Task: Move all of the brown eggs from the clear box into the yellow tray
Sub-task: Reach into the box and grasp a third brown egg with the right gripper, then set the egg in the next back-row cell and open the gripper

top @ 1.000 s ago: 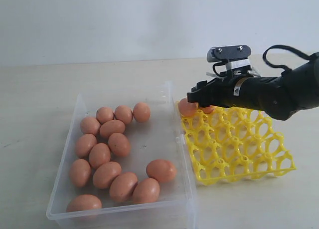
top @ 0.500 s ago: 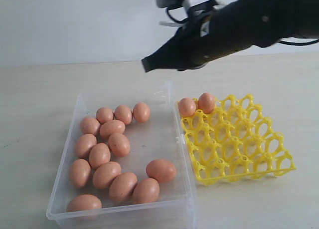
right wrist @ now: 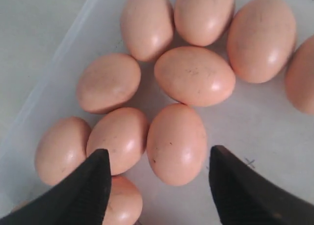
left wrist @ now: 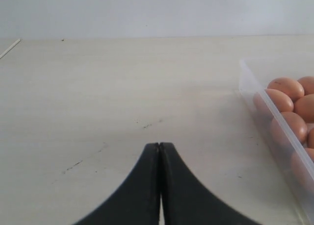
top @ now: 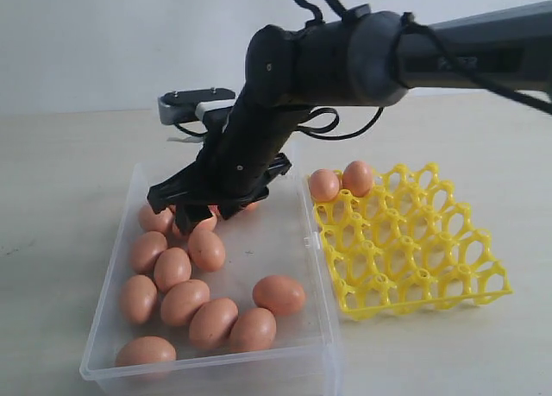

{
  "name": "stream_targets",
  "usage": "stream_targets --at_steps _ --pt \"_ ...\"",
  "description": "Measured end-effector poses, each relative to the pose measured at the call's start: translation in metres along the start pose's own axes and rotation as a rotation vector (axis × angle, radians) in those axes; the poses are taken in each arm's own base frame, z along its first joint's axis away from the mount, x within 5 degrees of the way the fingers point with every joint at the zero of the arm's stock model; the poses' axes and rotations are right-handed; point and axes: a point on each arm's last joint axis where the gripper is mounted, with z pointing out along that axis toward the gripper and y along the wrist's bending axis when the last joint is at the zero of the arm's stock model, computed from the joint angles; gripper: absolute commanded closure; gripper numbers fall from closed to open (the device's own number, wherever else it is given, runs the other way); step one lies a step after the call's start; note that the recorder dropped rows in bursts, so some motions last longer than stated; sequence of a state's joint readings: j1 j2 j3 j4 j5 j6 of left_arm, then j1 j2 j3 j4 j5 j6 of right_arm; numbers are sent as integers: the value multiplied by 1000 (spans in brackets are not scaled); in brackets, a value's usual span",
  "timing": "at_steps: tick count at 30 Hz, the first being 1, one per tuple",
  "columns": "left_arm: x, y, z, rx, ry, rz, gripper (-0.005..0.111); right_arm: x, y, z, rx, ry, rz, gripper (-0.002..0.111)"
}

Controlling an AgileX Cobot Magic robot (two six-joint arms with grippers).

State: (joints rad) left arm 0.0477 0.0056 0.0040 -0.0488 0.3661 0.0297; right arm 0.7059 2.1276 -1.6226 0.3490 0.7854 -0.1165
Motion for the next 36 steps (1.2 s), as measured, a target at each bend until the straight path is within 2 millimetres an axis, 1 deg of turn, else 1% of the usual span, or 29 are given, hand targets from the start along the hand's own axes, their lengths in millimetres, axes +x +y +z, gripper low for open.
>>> stream_targets --at_steps 3,6,8,10,12,13,15,18,20,21,22,23,25,26,27,28,29,31,32,36 --pt "0 0 0 0 0 0 107 -2 0 13 2 47 -6 45" --pt "0 0 0 0 0 0 107 -5 -4 29 20 89 0 46" --pt "0 0 0 0 0 0 107 -5 -6 35 31 98 0 46" --pt "0 0 0 0 0 0 107 -2 -9 44 39 117 7 46" --pt "0 0 0 0 0 0 107 -1 -12 52 44 129 7 62" --pt "0 0 0 0 0 0 107 1 -13 55 45 136 9 80" --pt "0 0 0 0 0 0 107 1 -13 58 44 136 13 108" --pt "0 0 0 0 0 0 107 -1 -13 56 44 118 7 108" --pt "0 0 0 0 0 0 107 -2 -12 51 45 97 3 108" --pt "0 0 0 0 0 0 107 -3 -13 45 52 63 2 108" --pt "0 0 0 0 0 0 107 -2 -16 34 67 -4 3 108" --pt "0 0 0 0 0 0 107 -2 -19 26 82 -50 -3 108" --pt "0 0 0 0 0 0 107 2 -29 5 124 -185 -7 108" --pt "0 0 0 0 0 0 107 8 -38 -10 155 -282 -7 108" --pt "0 0 0 0 0 0 107 19 -51 -26 193 -369 1 108" --pt "0 0 0 0 0 0 107 23 -60 -35 216 -429 10 108" --pt "0 0 0 0 0 0 107 34 -69 -43 241 -471 18 108" --pt "0 0 0 0 0 0 107 47 -86 -55 281 -541 44 108" --pt "0 0 0 0 0 0 107 57 -97 -61 306 -572 67 108" --pt "0 0 0 0 0 0 107 81 -128 -70 378 -607 120 108"
